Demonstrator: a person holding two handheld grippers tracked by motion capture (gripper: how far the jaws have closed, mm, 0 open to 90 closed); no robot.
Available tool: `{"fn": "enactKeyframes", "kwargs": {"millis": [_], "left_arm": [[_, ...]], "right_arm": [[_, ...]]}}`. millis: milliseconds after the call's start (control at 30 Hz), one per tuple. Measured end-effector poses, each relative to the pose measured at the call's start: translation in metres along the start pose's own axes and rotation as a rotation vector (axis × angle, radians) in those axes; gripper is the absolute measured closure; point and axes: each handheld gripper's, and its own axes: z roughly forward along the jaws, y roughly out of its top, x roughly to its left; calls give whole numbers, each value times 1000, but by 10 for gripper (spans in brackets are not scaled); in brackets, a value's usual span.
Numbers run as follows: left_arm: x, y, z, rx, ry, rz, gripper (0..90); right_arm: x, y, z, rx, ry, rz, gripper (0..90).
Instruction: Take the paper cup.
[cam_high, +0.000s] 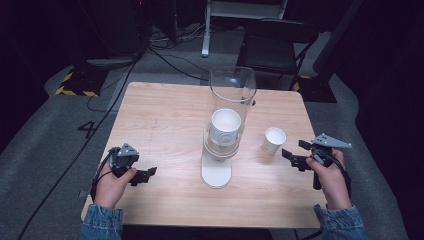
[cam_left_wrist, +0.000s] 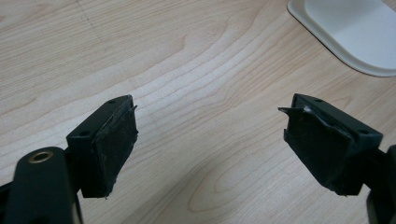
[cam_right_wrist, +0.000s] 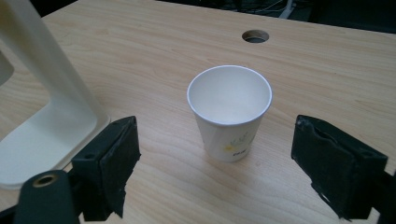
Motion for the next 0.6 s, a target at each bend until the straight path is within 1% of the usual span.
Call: {"fn": "enactKeyframes", "kwargs": {"millis": [33,167,200,267,333,367,433,467,600], "left_arm": [[1,0,0,-3,3,0,172],[2,-1,-1,-4,9,4,173],[2,-1,-1,-4,9,4,173],[2,-2,-1,-3,8,-2,173],[2,-2,-2,0,5,5,173],[2,-2,-2,-3,8,-4,173],[1,-2,-2,-2,10,-2,173],[1,-2,-2,1,9,-3,173],[0,-2,-2,7,11,-3,173]], "right_arm": [[0,0,-3,-1,1,-10,161],[1,0,-17,-7,0,-13,161],[2,-2,-19,-8,-1,-20,161],[2,-7,-24,3,8,-31,162],[1,-13,-27,8,18,-30,166],[1,-17,-29,16,17,-36,166],[1,-23,-33,45,13,-65,166],[0,-27,-35,54,17,-69,166],[-5,-39,-42,67,23,-60,165]]}}
